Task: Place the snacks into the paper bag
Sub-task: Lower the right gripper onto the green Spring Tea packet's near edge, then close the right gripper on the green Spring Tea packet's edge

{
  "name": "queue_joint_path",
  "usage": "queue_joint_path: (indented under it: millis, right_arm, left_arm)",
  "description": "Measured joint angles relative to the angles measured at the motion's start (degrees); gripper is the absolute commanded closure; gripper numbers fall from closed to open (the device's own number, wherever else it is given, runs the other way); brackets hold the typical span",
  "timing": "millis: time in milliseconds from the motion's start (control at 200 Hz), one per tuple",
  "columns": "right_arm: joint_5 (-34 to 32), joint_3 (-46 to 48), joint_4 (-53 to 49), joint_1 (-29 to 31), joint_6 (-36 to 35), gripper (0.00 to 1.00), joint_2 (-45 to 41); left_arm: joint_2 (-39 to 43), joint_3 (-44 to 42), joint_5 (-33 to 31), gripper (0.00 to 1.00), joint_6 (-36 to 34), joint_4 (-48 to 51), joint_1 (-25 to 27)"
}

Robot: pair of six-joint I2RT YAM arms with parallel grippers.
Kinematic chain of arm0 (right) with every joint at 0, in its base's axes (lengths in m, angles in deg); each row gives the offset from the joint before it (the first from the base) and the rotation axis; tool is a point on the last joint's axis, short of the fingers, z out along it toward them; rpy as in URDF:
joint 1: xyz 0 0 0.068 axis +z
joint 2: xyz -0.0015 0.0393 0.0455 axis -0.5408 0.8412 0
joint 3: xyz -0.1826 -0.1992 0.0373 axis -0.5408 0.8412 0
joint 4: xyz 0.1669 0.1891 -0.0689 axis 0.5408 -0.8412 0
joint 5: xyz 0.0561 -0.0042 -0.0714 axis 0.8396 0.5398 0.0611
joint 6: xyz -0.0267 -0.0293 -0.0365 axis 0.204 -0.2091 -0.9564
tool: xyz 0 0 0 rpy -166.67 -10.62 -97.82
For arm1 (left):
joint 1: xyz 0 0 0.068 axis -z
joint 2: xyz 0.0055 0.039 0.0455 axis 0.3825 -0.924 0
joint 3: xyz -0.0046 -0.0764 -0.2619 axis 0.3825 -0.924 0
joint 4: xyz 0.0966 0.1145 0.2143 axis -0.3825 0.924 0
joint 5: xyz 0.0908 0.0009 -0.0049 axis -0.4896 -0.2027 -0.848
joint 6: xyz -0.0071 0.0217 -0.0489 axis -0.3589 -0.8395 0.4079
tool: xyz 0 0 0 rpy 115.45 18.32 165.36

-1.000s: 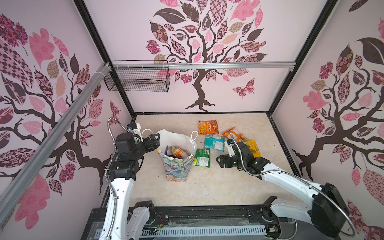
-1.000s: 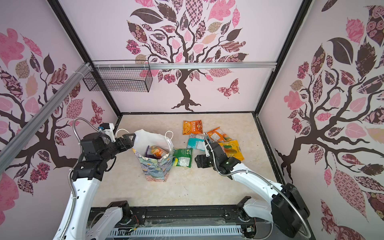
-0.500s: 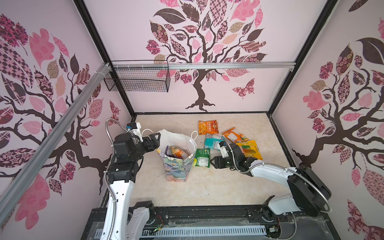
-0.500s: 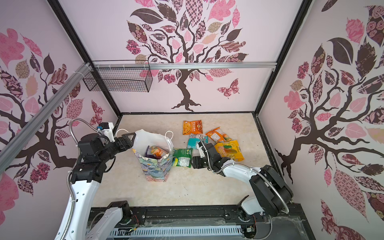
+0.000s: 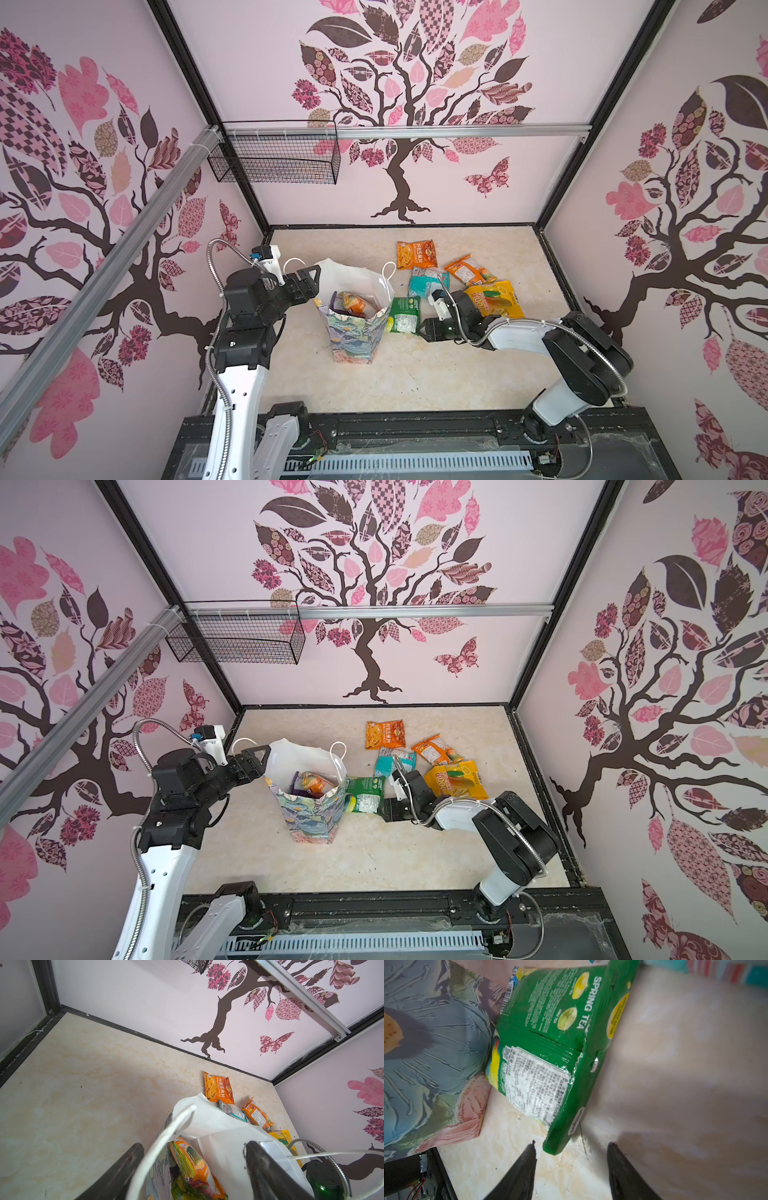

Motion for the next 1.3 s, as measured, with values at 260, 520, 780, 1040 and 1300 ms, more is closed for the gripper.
queue_joint_path:
  millis: [260, 520, 780, 1040, 1300]
  right_arm:
    - [1.55, -0.07, 4.35, 0.00, 1.38, 0.48, 2.64]
    - [1.64, -0.20, 7.50, 0.00, 3.17, 0.53, 4.35]
    - [0.55, -0.61, 10.03, 0.00, 6.05, 0.61, 5.95]
    - [-1.18, -0.59, 11.78, 0.00, 8.50, 0.69, 6.78]
    - [-1.38, -0.50, 12.55, 0.00, 9.38, 0.71, 7.02]
  left_arm:
    - [0.00, 0.00, 0.61, 0.20, 0.00, -0.02, 0.00]
    - [0.02, 0.00, 0.81, 0.20, 0.02, -0.02, -0.02]
    - [0.02, 0.00, 0.79, 0.19, 0.02, -0.02, -0.20]
    - [0.02, -0.02, 0.81, 0.19, 0.04, -0.02, -0.33]
    - [0.24, -0.11, 0.87, 0.19, 0.09, -0.04, -0.35]
